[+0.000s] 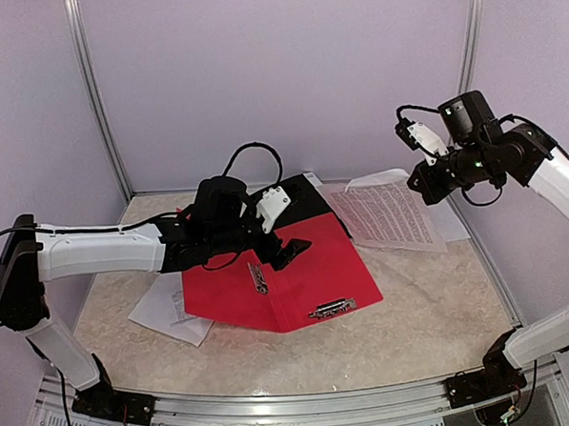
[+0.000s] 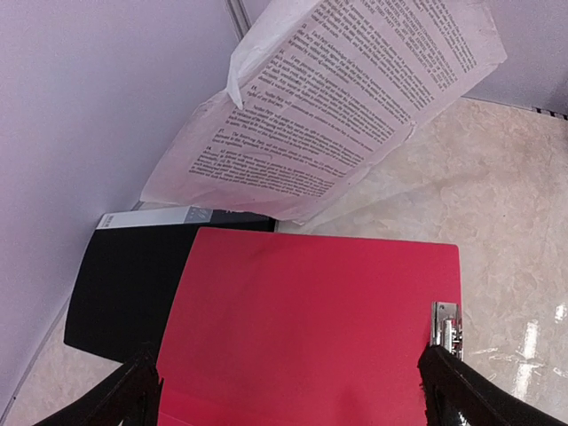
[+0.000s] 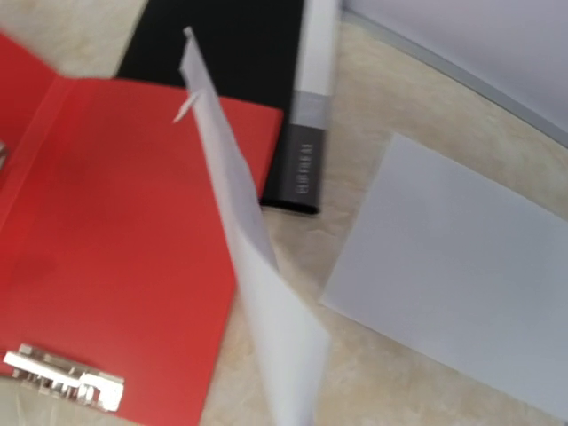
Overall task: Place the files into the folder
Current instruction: Pass from the right arm to the left
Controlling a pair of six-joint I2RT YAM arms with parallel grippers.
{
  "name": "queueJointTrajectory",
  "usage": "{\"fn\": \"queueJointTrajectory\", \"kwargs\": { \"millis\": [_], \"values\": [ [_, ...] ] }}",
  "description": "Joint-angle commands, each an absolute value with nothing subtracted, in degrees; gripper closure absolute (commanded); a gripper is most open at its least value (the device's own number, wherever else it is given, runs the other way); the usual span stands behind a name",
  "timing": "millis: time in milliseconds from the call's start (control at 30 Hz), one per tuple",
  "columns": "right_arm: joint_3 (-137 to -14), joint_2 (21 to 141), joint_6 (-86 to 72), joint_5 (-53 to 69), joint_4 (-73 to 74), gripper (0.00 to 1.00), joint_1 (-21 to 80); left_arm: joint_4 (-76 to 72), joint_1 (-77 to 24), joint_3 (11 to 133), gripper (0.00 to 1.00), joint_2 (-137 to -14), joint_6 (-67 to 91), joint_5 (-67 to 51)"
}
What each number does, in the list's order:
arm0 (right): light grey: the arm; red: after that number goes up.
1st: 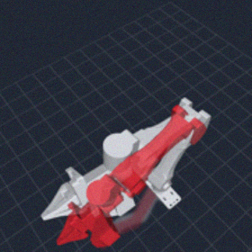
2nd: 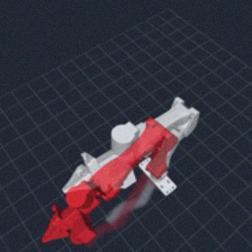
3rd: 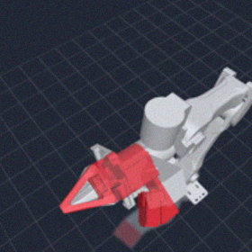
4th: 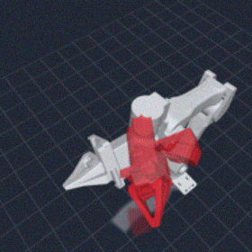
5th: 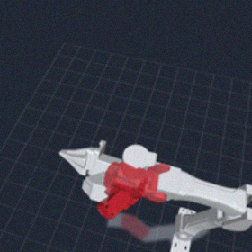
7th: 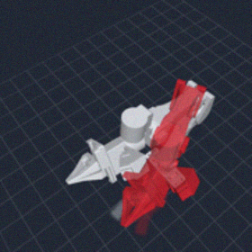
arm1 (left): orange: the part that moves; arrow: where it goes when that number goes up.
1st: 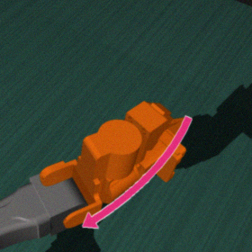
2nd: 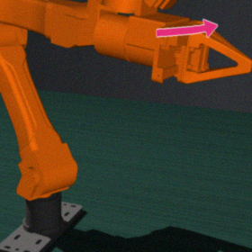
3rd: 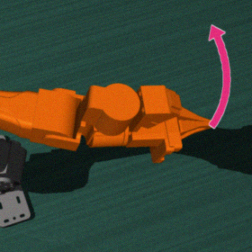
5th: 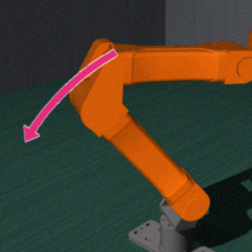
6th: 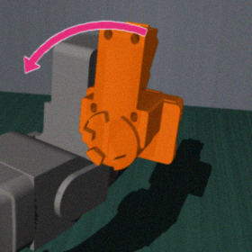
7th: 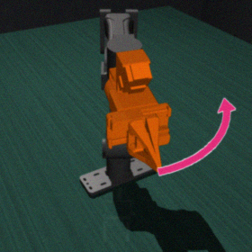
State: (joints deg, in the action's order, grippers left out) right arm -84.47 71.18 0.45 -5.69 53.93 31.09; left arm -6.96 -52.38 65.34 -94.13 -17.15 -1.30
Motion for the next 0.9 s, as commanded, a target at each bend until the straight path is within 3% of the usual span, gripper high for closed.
{"fn": "queueJointTrajectory", "kwargs": {
  "millis": [0, 300, 633, 867],
  "values": [
    [-89.0, 74.6, 4.7, -6.9, 59.8, 1.00, 35.9, -0.7, -51.1, 67.9, 0.03, -91.8, -22.6, -4.5],
    [-97.7, 80.7, 8.8, -7.6, 64.9, 1.00, 44.1, 5.5, -50.2, 71.8, 0.04, -89.9, -31.5, -9.5],
    [-99.9, 80.4, 9.8, -2.5, 64.4, 1.00, 45.9, 9.4, -48.1, 78.8, 0.08, -93.7, -36.3, -22.3],
    [-98.3, 80.0, 10.0, -2.7, 63.8, 1.00, 45.8, 21.3, -46.7, 89.8, 0.21, -100.9, -37.5, -32.9]
  ]
}}
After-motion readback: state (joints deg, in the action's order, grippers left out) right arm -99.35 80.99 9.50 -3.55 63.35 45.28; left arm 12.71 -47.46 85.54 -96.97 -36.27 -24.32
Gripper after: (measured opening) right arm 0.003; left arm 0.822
